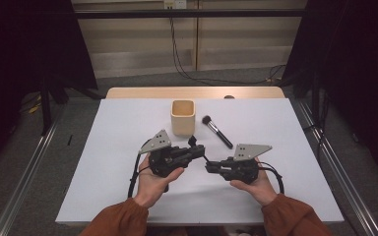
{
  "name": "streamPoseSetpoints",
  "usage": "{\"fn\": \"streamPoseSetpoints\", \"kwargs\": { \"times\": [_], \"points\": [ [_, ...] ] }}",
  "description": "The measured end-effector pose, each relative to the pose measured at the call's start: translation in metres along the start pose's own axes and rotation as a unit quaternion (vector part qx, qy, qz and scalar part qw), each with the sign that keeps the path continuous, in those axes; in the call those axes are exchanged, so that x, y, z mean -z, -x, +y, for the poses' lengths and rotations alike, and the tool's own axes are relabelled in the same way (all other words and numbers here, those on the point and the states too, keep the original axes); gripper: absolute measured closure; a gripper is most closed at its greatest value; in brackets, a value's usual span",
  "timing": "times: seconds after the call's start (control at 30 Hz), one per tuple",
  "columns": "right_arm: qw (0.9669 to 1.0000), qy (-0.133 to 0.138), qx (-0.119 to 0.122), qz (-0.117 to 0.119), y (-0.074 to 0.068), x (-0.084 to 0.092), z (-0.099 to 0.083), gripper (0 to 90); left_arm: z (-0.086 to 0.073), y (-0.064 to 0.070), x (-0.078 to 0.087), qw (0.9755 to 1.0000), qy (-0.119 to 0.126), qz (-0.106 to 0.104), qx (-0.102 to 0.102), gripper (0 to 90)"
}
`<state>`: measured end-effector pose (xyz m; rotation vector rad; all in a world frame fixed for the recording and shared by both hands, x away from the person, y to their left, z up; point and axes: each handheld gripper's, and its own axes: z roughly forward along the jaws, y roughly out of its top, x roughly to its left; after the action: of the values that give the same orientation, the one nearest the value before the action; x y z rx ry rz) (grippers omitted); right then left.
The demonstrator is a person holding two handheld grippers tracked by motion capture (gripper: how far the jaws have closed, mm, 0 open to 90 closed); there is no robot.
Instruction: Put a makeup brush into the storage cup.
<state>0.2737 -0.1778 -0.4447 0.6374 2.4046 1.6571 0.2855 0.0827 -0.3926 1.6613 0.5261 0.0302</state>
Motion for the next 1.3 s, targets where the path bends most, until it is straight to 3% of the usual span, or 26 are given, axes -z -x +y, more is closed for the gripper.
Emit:
{"fn": "streamPoseSetpoints", "kwargs": {
  "times": [0.5,0.77,1.13,1.3],
  "points": [
    [0.9999,0.008,-0.010,0.004,0.000,0.002,0.001,62.1,0.000,-0.001,0.001,0.9999,-0.010,0.006,-0.002,85.7],
    [0.9997,0.012,-0.019,0.001,0.001,0.004,0.002,44.1,0.000,-0.001,0.001,0.9998,-0.019,0.006,-0.003,85.7],
    [0.9991,0.013,-0.039,-0.013,0.003,0.007,0.004,11.9,0.001,-0.007,0.005,0.9995,-0.028,0.012,-0.004,85.7],
    [0.9988,0.017,-0.040,-0.023,0.005,0.011,0.004,4.5,0.002,-0.009,0.008,0.9994,-0.031,0.016,-0.003,85.7]
  ]
}}
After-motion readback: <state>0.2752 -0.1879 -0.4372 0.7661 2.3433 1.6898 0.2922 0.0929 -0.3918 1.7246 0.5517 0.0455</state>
